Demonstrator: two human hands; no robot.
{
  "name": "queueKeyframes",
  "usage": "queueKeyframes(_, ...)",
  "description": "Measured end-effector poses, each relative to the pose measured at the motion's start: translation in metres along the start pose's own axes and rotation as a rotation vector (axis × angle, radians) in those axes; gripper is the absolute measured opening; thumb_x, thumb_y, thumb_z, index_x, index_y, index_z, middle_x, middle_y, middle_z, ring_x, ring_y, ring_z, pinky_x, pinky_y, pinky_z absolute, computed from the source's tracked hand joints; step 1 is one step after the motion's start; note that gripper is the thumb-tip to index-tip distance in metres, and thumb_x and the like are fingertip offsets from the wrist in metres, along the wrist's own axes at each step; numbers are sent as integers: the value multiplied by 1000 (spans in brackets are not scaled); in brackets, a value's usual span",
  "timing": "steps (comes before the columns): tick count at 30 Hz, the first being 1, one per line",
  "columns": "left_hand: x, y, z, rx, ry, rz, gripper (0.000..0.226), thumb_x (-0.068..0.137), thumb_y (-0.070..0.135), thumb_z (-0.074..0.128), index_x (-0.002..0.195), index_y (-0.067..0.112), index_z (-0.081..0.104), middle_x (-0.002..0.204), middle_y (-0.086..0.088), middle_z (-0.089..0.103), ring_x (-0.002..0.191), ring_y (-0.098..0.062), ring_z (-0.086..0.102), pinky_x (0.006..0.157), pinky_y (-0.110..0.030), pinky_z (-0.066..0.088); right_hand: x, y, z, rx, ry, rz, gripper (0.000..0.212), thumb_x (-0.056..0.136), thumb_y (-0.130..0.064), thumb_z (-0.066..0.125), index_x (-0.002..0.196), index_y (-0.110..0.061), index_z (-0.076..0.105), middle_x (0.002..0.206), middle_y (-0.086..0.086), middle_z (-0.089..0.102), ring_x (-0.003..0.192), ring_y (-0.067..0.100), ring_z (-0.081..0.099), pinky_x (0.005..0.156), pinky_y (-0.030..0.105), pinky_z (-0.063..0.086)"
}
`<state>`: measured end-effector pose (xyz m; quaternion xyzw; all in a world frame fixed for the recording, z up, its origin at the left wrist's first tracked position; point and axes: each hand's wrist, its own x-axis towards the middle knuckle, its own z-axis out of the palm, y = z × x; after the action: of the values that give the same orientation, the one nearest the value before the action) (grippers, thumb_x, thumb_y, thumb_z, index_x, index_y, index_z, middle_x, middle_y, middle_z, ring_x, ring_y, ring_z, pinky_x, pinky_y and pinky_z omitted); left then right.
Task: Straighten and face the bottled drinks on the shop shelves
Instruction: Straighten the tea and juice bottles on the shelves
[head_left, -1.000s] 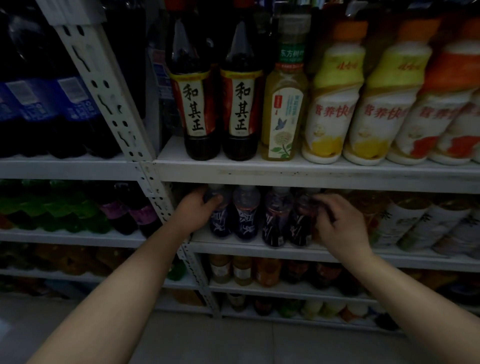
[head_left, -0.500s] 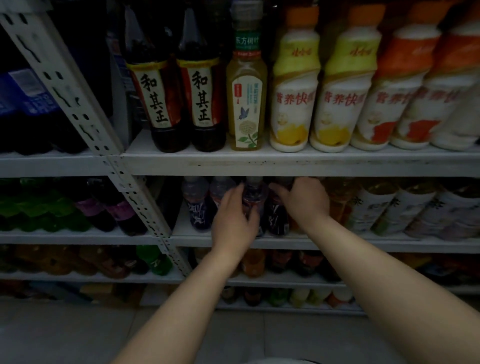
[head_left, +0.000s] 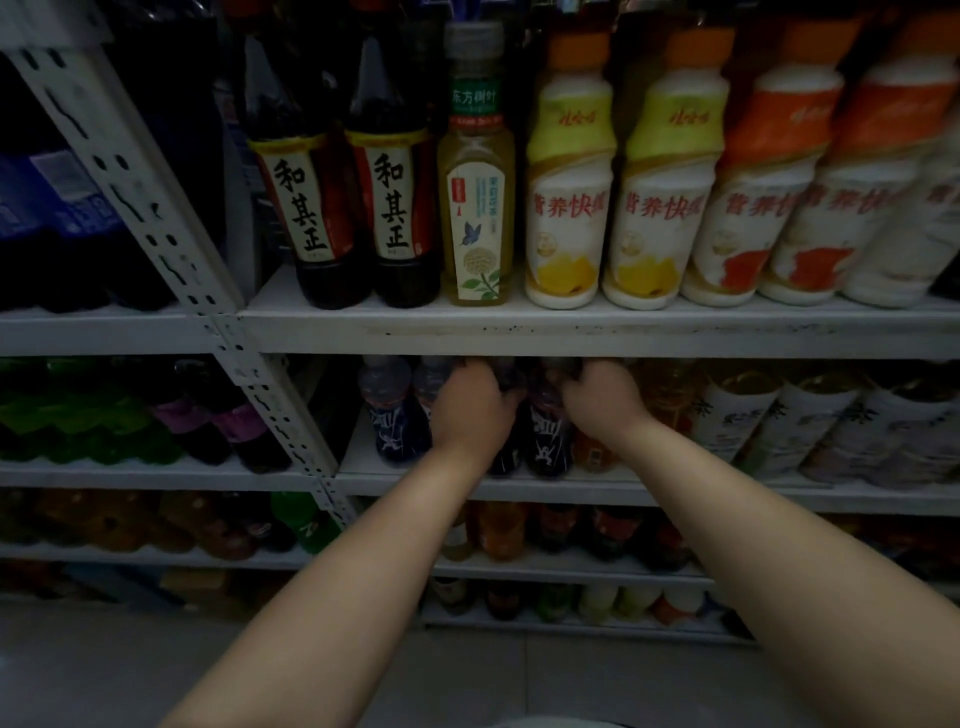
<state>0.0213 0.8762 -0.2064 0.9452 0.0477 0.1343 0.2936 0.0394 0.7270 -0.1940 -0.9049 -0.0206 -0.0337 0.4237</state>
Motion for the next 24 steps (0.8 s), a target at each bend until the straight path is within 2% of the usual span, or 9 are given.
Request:
queueKeyframes(3, -1, 4, 0, 60, 26, -10, 43, 79, 45, 71, 101, 11, 55, 96, -10, 62, 85, -27, 63, 63, -30, 47, 3, 3, -7, 77, -111, 52, 26, 92, -23, 55, 115, -12, 60, 115, 12, 62, 103, 27, 56, 80, 30, 42)
queueKeyframes(5, -1, 4, -1, 105, 34, 3, 49, 80, 48, 68, 107, 10, 54, 100, -12, 60, 86, -29, 62, 62, -29, 45, 4, 7, -9, 65, -131, 53, 20, 90, -27, 57, 106, -17, 61, 108, 8, 63, 97, 24, 57, 76, 29, 43)
queueKeyframes(8, -2, 4, -3, 92, -10, 52, 34, 82, 39, 63, 98, 12, 51, 88, -10, 58, 82, -30, 62, 59, -29, 44, 2, 7, -4, 104, -69, 12, 33, 80, -37, 69, 107, -20, 63, 99, 0, 62, 94, 18, 58, 77, 30, 46)
queueKeyframes(10, -3, 1, -4, 66, -63, 62, 27, 84, 30, 62, 95, 12, 46, 83, -8, 58, 82, -29, 63, 58, -30, 46, 2, 6, 2, 62, -1, -1, 36, 79, -39, 71, 107, -17, 64, 99, 3, 65, 94, 21, 59, 73, 27, 42)
queueKeyframes(13, -3, -4, -4, -4, -65, 59, 40, 86, 29, 66, 114, 6, 47, 100, -15, 65, 91, -31, 63, 70, -35, 52, 8, 7, 6, -46, -28, 36, 37, 85, -42, 63, 111, -15, 63, 108, 11, 65, 99, 29, 59, 72, 26, 37)
queueKeyframes(18, -10, -5, 3, -63, 2, 78, 55, 88, 28, 65, 129, 4, 38, 117, -21, 59, 106, -37, 58, 84, -44, 50, 9, 8, -5, -59, -158, 24, 35, 91, -38, 55, 118, -15, 60, 117, 11, 62, 105, 28, 56, 77, 27, 37)
queueKeyframes(21, -17, -3, 10, -86, 40, 72, 58, 89, 24, 64, 136, 4, 35, 125, -22, 53, 114, -37, 53, 90, -43, 47, -2, 11, -10, -79, -89, -75, 29, 94, -31, 52, 117, -15, 59, 111, 9, 64, 102, 26, 59, 76, 25, 40)
queueKeyframes(24, -32, -6, 17, -152, 53, 57, 68, 90, 21, 62, 147, 13, 26, 142, -12, 43, 128, -25, 42, 101, -28, 36, -31, 31, -24, -32, 76, -224, 28, 94, -24, 51, 120, -15, 60, 112, 4, 65, 103, 18, 60, 84, 19, 40)
